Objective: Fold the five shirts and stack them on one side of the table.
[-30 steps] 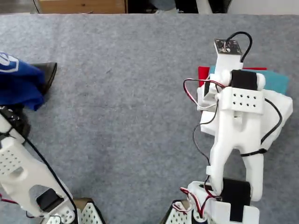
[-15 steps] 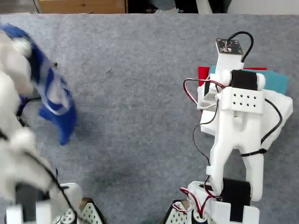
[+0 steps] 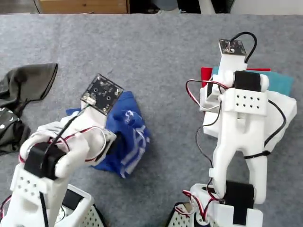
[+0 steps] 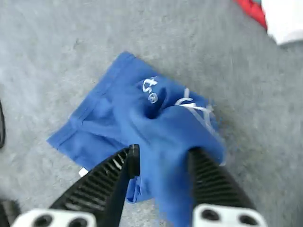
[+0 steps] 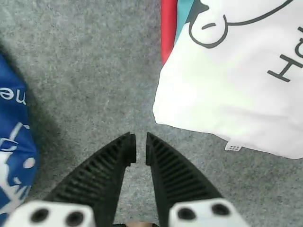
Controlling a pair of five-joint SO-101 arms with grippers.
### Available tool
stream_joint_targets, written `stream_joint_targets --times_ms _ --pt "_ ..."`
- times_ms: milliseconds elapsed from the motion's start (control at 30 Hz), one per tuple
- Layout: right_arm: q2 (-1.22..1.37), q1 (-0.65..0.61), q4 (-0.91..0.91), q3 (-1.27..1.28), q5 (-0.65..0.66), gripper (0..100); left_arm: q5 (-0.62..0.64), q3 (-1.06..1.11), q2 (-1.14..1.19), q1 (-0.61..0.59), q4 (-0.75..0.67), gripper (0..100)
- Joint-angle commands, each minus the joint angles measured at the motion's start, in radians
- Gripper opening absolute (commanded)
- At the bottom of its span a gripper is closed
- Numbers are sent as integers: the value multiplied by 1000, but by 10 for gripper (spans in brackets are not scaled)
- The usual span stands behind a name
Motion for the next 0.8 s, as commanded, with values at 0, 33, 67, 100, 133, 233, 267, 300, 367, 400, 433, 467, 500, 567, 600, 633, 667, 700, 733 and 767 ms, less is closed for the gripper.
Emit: stream_joint_targets --times_ms 0,33,67,100,133,233,267,300,367,400,433,467,500,567,600,633,667,700,733,767 --pt "-38 -12 -9 -2 -11 50 9 -10 -34 -81 -23 259" --pt "-38 -12 -9 -2 -11 50 9 -33 -32 -124 -23 260" --pt "-35 -14 -9 -2 -9 50 9 -54 -28 -174 -26 260" --pt "-33 -23 -6 -4 -8 50 9 -76 -21 -231 -29 260" --pt "-33 -35 -3 -4 -6 50 9 -101 -11 -286 -29 260" --pt "-33 -92 -3 -5 -11 50 9 -163 37 -456 -28 260" --pt "-33 -118 -3 -7 -11 50 9 -177 60 -516 -26 260" --pt "-31 -150 -3 -7 -11 50 9 -185 84 -575 -25 260" --pt "-31 -221 -3 -7 -11 51 9 -182 138 -691 -29 260" --pt "-31 -258 -3 -7 -11 51 9 -173 170 -748 -31 260" --pt "-31 -296 -8 -7 -11 51 5 -160 206 -799 -31 260" --pt "-31 -336 -11 -7 -12 51 3 -150 244 -842 -32 260" --pt "-31 -374 -12 -7 -12 51 3 -136 287 -875 -32 260" --pt "-30 -454 -31 -5 -31 51 2 -113 381 -924 -40 259" --pt "-27 -493 -43 -5 -37 51 2 -102 427 -944 -55 257" --pt "-18 -531 -55 -7 -41 51 2 -96 470 -970 -68 257" --pt "-1 -565 -64 -7 -41 51 2 -96 506 -995 -75 256" --pt "24 -598 -68 -7 -41 61 2 -97 540 -1017 -81 256" --pt "54 -624 -71 -7 -41 88 2 -104 566 -1033 -81 256" --pt "91 -643 -72 -8 -43 130 2 -113 585 -1053 -78 256"
